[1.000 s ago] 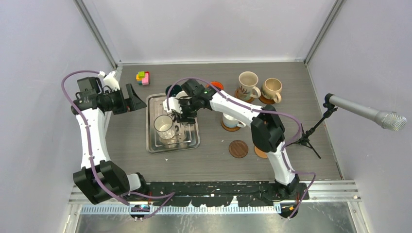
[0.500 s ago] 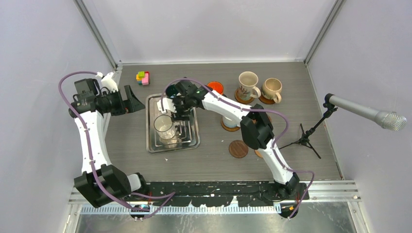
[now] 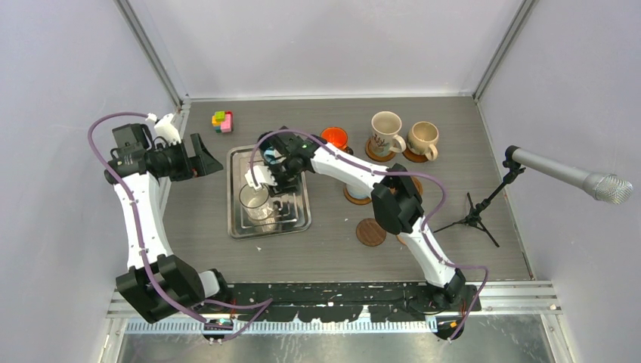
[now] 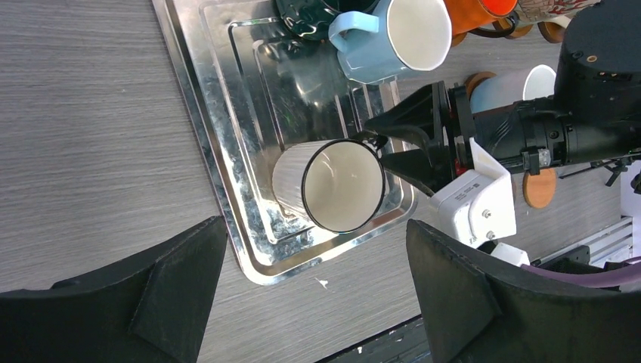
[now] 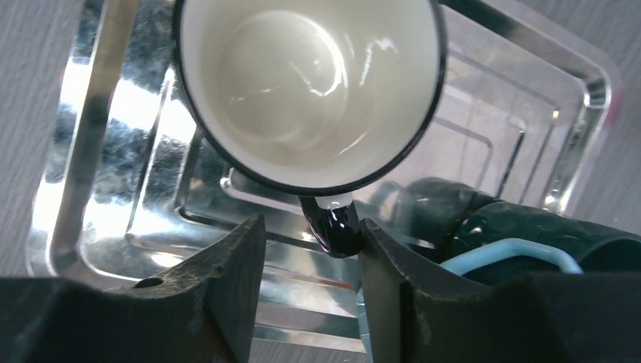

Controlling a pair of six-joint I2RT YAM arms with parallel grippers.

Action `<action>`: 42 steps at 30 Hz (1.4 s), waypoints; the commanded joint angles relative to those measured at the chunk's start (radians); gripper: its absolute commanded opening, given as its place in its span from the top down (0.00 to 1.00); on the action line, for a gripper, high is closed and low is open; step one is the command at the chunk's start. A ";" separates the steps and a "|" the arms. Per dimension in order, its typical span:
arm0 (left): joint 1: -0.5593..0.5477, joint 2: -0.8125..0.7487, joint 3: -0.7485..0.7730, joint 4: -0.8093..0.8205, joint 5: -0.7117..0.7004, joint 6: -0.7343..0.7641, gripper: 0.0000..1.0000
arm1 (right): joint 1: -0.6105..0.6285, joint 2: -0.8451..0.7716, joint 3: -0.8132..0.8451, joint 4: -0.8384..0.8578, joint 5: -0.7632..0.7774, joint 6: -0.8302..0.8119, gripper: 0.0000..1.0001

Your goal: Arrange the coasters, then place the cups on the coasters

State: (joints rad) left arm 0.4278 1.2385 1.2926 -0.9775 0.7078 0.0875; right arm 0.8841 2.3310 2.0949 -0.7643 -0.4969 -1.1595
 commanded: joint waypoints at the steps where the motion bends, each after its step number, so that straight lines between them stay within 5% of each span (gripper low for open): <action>1: 0.013 0.006 0.001 0.006 0.026 0.016 0.10 | 0.012 -0.060 0.016 -0.095 -0.050 -0.033 0.49; 19: 0.047 0.016 0.006 0.014 0.031 0.014 0.10 | 0.076 -0.049 -0.031 0.065 0.179 0.330 0.56; 29: 0.052 0.031 0.003 0.040 0.043 0.012 0.11 | 0.072 -0.188 -0.193 0.199 0.175 0.457 0.99; 42: 0.051 0.056 0.002 0.113 0.110 -0.012 0.12 | -0.040 -0.555 -0.429 0.387 0.129 0.833 1.00</action>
State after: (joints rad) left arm 0.4717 1.2922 1.2877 -0.9272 0.7631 0.0845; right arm 0.9184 1.9999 1.6974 -0.5533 -0.3237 -0.4938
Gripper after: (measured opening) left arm 0.886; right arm 0.223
